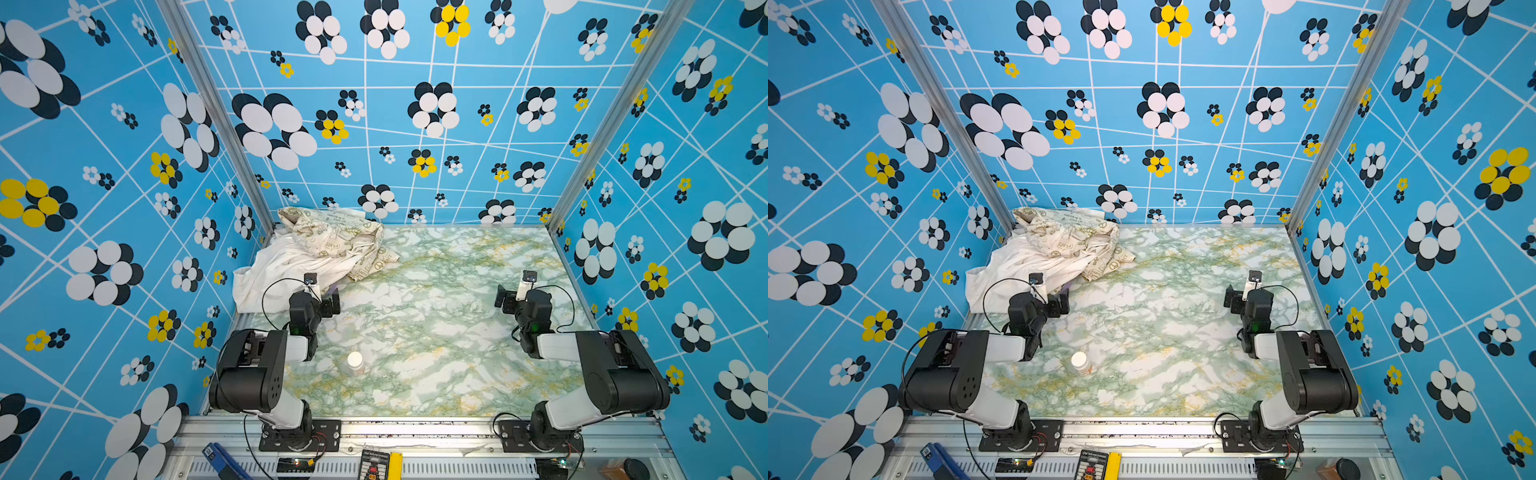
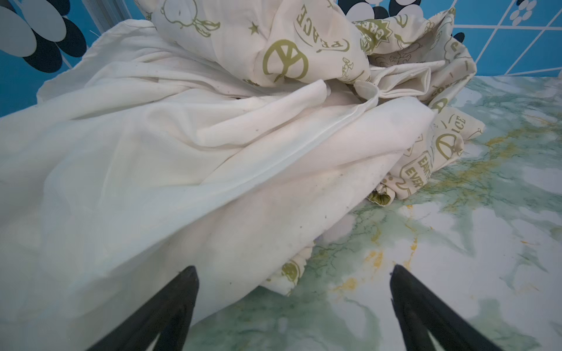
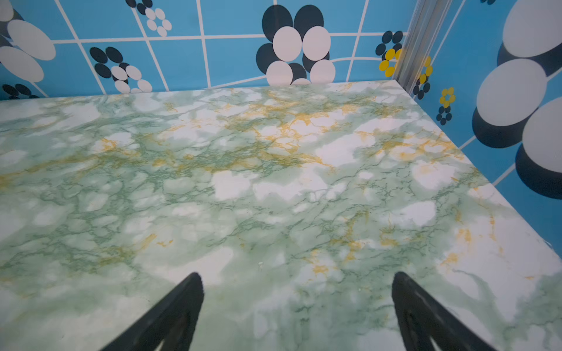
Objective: Pick out a specific cloth from the pile
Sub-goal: 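Move the left gripper toward the cream cloth pile while the right arm rises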
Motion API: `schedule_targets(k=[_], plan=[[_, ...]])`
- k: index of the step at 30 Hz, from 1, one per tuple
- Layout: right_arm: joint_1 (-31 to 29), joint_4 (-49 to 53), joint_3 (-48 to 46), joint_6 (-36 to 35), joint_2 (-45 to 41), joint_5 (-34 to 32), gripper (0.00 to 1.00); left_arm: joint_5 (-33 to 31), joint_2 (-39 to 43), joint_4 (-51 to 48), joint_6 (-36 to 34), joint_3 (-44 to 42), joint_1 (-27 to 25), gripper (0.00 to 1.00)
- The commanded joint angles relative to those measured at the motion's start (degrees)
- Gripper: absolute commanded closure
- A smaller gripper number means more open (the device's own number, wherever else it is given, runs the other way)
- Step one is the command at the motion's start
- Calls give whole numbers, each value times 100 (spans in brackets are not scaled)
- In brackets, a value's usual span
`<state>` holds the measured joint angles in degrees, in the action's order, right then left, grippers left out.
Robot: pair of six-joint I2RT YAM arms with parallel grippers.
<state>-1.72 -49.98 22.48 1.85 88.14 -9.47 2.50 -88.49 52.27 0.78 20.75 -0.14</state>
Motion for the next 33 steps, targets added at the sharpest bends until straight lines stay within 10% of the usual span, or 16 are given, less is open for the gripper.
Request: schedule_targets(k=[1,33], plan=[[31,-101,-19,-71,28,65,1,-50,-11,-35,-51,142,-21,1],[22,-43,24,-55,-26,-86,1,-306,83,-117,13,149,-39,1]])
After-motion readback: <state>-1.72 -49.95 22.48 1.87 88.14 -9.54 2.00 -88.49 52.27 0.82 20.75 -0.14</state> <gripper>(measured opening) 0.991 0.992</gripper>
